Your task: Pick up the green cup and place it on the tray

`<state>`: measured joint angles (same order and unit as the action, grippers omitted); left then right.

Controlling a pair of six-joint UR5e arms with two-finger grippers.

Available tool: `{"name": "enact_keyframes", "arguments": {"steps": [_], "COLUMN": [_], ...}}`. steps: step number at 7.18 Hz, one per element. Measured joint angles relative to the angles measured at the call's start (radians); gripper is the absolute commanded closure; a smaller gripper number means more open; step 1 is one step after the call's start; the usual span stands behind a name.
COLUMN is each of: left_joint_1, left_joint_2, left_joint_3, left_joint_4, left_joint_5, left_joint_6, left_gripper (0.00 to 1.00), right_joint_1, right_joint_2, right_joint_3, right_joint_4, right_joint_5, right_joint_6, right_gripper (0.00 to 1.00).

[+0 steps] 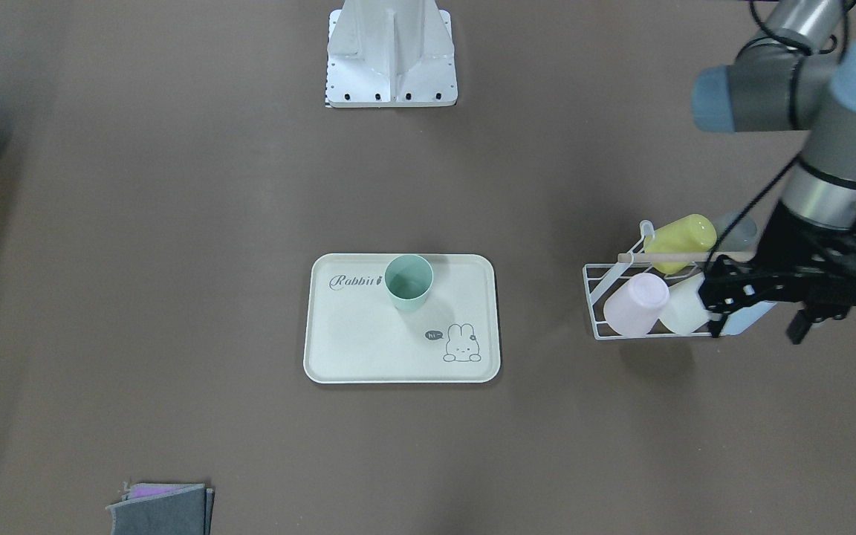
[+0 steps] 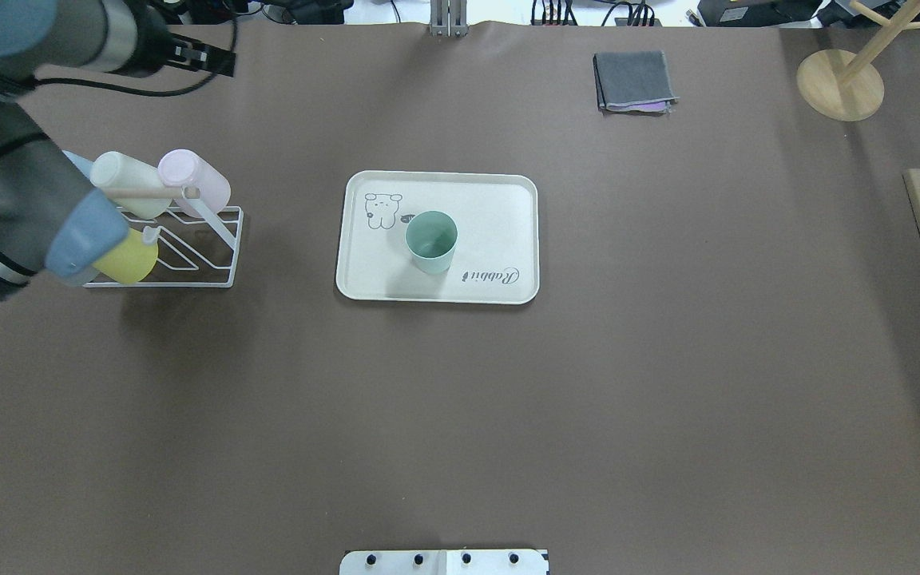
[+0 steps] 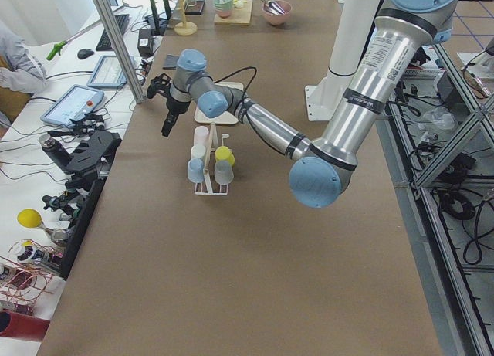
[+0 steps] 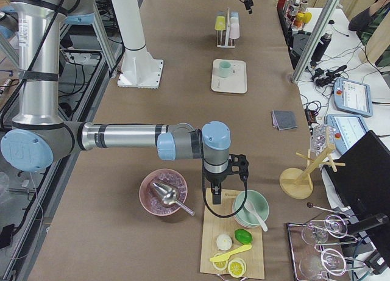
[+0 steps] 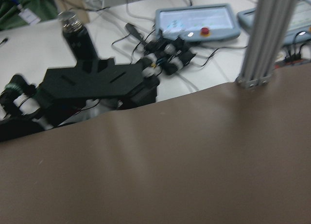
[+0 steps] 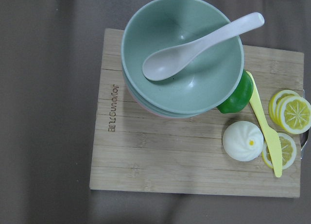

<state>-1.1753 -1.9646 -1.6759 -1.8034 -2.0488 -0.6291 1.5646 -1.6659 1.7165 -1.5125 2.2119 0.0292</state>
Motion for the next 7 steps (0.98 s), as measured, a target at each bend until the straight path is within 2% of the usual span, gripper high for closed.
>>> {"name": "enact_keyframes", "arguments": {"steps": [1, 3, 5, 7], "left_joint_1": [-0.091, -0.203, -0.284, -0.351], "left_joint_2": [0.069, 0.191, 0.330, 0.404], "left_joint_3": [-0.004, -0.013, -0.015, -0.001], "left_joint_4": [0.091, 0.225, 0.257, 0.266], "left_joint_5": [-0.115, -0.215, -0.300, -0.383], "left_joint_6": [0.071, 0.216, 0.342, 0.450], "left_gripper": [0.02, 0.02, 0.02, 0.02], "right_joint_1": [0.000, 0.000, 0.000, 0.000], "right_joint_2": [0.000, 0.000, 0.000, 0.000], "right_joint_3": [0.000, 0.000, 0.000, 0.000], "right_joint_4": [0.000, 0.000, 0.000, 0.000], "right_joint_5": [0.001, 0.001, 0.002, 0.003], "right_joint_6": [0.000, 0.000, 0.000, 0.000], "right_gripper": [0.00, 0.00, 0.00, 0.00]}}
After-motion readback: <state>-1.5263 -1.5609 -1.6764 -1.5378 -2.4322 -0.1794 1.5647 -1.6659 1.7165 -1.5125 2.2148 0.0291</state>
